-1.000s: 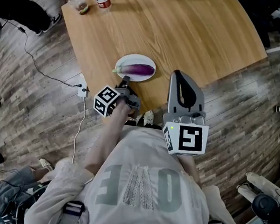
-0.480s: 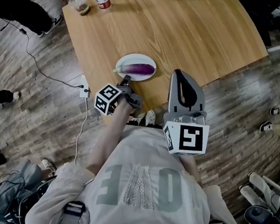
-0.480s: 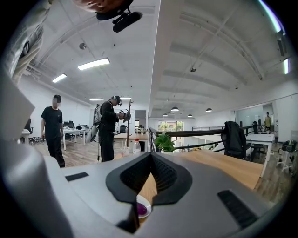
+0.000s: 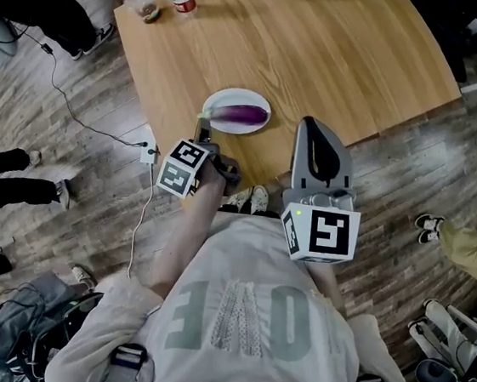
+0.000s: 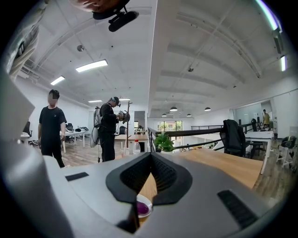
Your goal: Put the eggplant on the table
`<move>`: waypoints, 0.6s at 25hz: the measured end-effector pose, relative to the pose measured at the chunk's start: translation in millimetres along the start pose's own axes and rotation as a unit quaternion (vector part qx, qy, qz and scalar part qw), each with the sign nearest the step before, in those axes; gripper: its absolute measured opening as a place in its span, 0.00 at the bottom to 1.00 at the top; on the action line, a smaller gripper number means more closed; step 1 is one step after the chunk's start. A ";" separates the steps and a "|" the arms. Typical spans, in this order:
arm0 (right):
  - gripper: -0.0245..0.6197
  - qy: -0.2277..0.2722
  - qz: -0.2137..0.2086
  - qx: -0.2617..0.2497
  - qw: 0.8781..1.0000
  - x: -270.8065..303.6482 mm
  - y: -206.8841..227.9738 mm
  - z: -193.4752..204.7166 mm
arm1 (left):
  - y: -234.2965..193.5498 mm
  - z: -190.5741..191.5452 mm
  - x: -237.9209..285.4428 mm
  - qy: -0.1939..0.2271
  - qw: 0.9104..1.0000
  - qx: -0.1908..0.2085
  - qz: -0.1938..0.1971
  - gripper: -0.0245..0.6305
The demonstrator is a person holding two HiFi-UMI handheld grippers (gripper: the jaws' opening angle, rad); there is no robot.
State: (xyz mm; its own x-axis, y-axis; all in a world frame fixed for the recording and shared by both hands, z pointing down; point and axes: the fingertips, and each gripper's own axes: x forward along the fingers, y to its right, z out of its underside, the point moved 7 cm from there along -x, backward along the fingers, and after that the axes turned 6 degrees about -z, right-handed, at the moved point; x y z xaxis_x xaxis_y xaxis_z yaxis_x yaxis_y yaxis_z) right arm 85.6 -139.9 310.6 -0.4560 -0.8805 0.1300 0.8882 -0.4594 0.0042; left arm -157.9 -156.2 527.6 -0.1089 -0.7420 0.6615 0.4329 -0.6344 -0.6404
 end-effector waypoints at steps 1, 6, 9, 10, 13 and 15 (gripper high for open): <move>0.07 0.001 -0.001 0.000 1.000 0.1 -0.2 0.0 | 3.6 -10.8 -4.9 0.030 0.999 0.029 0.004 0.50; 0.07 0.005 -0.004 0.002 1.000 0.3 -2.6 -0.2 | 49.0 -65.8 -42.9 0.205 0.954 0.209 0.059 0.51; 0.07 0.011 -0.006 0.001 1.000 2.0 -4.6 -0.9 | 88.0 -84.8 -79.6 0.303 0.898 0.302 0.107 0.51; 0.07 0.013 -0.006 0.002 1.000 2.8 -5.0 -1.6 | 101.1 -88.3 -93.0 0.330 0.878 0.325 0.124 0.51; 0.07 0.023 -0.004 0.002 1.000 4.8 -6.7 -4.7 | 137.2 -92.7 -131.8 0.398 0.818 0.380 0.169 0.51; 0.07 0.030 -0.003 -0.003 1.000 5.3 -8.9 -7.3 | 155.9 -91.5 -155.7 0.435 0.778 0.412 0.190 0.51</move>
State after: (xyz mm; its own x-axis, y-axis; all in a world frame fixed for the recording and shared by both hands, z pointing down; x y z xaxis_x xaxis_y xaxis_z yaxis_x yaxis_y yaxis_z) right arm 74.9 -141.4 304.1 -0.4633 -0.8835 0.0694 0.8856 -0.4645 -0.0007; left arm -155.3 -159.4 289.0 -0.2411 -0.9356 -0.2579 0.9695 -0.2443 -0.0201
